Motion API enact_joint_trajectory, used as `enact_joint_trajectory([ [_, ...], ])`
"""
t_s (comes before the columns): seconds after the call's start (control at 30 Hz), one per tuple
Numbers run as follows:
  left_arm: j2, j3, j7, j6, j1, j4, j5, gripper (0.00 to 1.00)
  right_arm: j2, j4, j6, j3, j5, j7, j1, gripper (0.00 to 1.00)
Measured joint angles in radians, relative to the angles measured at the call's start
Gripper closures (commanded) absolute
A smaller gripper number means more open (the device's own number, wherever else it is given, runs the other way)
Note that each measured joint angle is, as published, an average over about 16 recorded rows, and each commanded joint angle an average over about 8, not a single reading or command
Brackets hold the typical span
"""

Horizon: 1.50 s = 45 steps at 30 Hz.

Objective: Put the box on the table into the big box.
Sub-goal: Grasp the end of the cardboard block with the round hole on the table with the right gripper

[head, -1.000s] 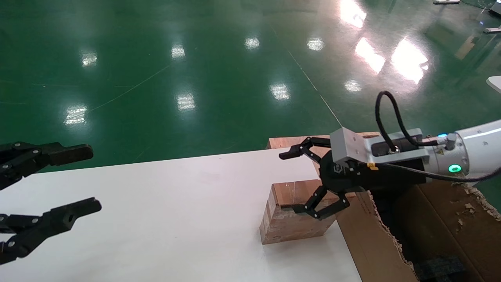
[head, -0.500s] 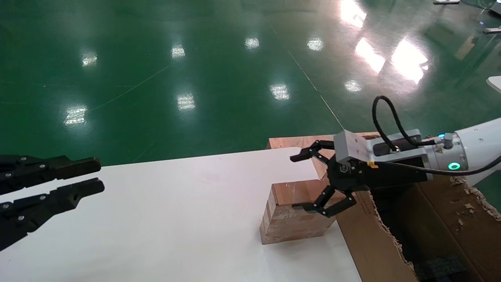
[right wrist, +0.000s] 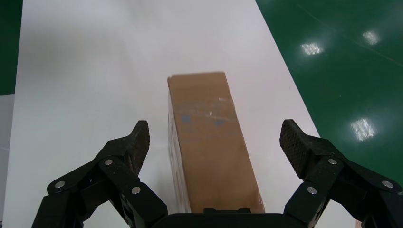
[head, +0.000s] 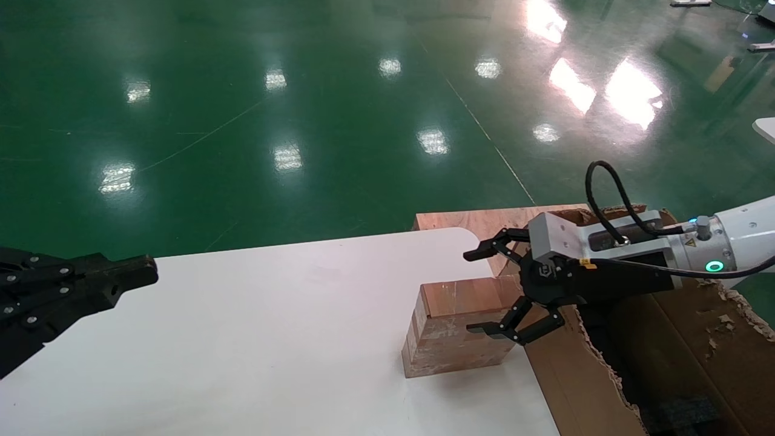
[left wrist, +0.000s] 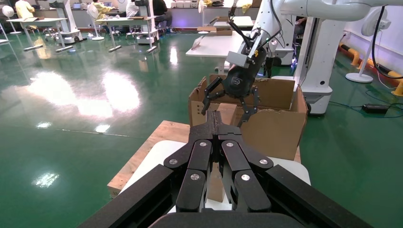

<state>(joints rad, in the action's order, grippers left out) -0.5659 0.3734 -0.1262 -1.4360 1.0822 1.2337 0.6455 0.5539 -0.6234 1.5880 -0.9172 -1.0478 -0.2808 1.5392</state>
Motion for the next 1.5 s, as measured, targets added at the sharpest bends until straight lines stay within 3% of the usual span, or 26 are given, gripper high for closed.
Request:
enact_joint_trajectory([
  [0.43, 0.000, 0.000, 0.000, 0.000, 0.000, 0.000, 0.000, 1.00, 0.012, 0.053, 0.001, -0.102, 0.031, -0.036, 0.032, 0.00],
  [0.47, 0.000, 0.000, 0.000, 0.000, 0.000, 0.000, 0.000, 0.96, 0.013, 0.055, 0.001, -0.109, 0.034, -0.038, 0.034, 0.00],
  [0.5, 0.000, 0.000, 0.000, 0.000, 0.000, 0.000, 0.000, 0.90, 0.013, 0.057, 0.001, -0.115, 0.037, -0.039, 0.036, 0.00],
  [0.7, 0.000, 0.000, 0.000, 0.000, 0.000, 0.000, 0.000, 0.15, 0.015, 0.066, -0.001, -0.146, 0.054, -0.044, 0.046, 0.00],
  [0.77, 0.000, 0.000, 0.000, 0.000, 0.000, 0.000, 0.000, 0.00, 0.015, 0.067, -0.003, -0.153, 0.058, -0.044, 0.047, 0.00],
  [1.4, 0.000, 0.000, 0.000, 0.000, 0.000, 0.000, 0.000, 0.00, 0.006, 0.048, -0.028, -0.184, 0.079, -0.037, 0.043, 0.00],
  [1.43, 0.000, 0.000, 0.000, 0.000, 0.000, 0.000, 0.000, 0.00, 0.006, 0.048, -0.028, -0.185, 0.079, -0.037, 0.043, 0.04],
  [1.5, 0.000, 0.000, 0.000, 0.000, 0.000, 0.000, 0.000, 0.00, 0.006, 0.048, -0.029, -0.186, 0.079, -0.037, 0.043, 0.21],
])
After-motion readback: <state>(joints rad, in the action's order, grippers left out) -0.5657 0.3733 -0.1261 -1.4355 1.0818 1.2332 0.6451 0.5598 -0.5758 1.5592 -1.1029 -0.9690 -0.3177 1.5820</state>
